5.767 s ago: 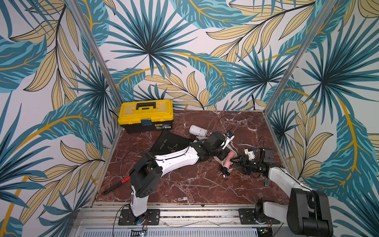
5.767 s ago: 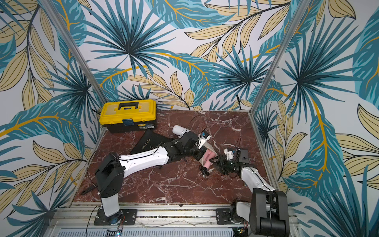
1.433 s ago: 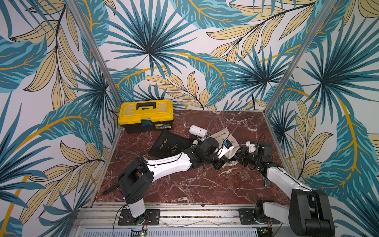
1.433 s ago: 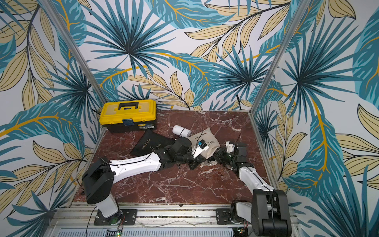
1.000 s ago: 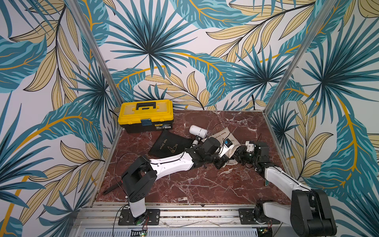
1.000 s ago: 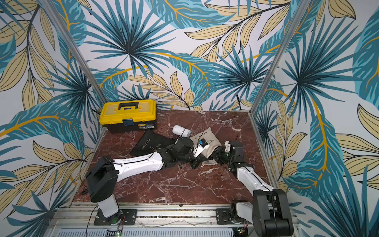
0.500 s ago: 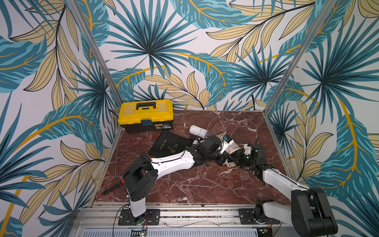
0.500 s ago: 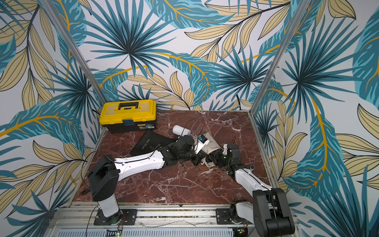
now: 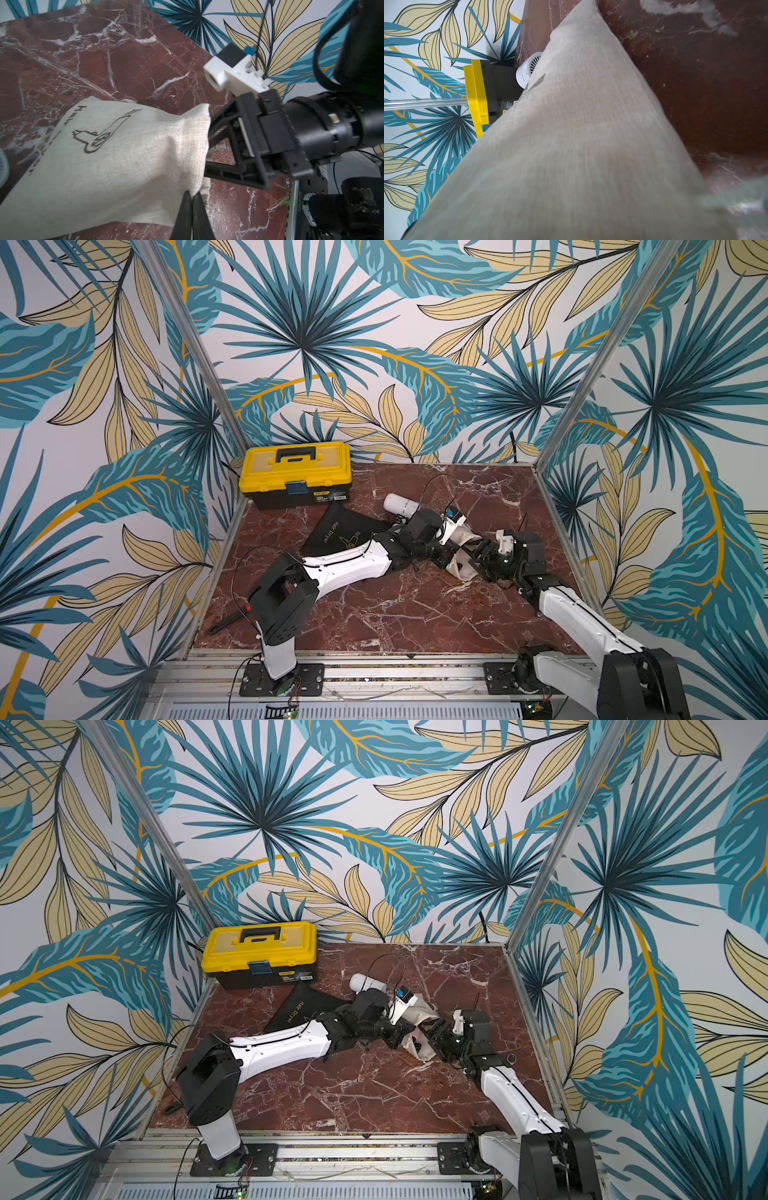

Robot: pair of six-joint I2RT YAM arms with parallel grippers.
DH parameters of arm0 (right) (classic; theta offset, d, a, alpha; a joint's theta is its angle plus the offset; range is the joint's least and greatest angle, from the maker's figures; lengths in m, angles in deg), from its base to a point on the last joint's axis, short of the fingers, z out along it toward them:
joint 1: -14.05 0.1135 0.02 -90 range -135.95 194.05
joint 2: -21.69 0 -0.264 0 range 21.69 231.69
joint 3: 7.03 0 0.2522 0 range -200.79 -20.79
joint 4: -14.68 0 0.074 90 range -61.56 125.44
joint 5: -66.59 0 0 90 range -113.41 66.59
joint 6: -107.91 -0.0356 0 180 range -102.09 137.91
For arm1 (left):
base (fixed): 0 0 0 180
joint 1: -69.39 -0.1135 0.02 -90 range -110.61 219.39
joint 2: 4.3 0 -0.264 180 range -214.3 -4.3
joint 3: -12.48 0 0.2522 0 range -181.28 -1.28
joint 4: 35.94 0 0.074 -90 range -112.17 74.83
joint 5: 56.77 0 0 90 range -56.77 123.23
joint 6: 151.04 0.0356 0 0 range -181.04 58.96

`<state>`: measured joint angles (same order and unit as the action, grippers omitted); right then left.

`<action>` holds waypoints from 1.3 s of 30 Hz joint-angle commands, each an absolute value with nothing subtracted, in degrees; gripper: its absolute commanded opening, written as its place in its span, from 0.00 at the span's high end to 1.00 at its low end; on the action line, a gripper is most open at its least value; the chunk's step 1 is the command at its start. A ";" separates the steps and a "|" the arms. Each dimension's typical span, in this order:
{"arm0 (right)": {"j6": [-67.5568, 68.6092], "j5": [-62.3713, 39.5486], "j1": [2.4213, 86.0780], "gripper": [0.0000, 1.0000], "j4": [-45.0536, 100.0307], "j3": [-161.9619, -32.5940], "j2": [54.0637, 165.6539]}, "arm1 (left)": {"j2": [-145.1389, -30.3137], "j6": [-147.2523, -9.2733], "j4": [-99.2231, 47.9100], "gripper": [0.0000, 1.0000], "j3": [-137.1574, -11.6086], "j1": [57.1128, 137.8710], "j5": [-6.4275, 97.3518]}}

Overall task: Pack away hair dryers
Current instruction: Place the hair dryer in the drawstring bag.

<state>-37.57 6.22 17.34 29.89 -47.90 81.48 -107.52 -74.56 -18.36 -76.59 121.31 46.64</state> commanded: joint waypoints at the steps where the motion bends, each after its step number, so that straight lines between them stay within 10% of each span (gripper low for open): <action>1: -33.37 6.35 16.65 0.29 41.57 -49.31 76.04 | -106.78 -75.36 -19.45 1.00 -78.66 120.55 47.58; 13: -25.12 12.09 -3.52 0.29 57.76 -52.64 66.34 | -105.11 -75.46 -19.36 1.00 -78.46 119.93 48.31; 39: -55.07 13.34 -6.31 0.26 28.87 -38.62 74.58 | -104.84 -75.03 -19.44 1.00 -76.50 120.32 49.69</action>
<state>-49.81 14.52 -5.92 31.64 -40.73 75.82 -107.28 -75.61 -18.32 -76.54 120.29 49.13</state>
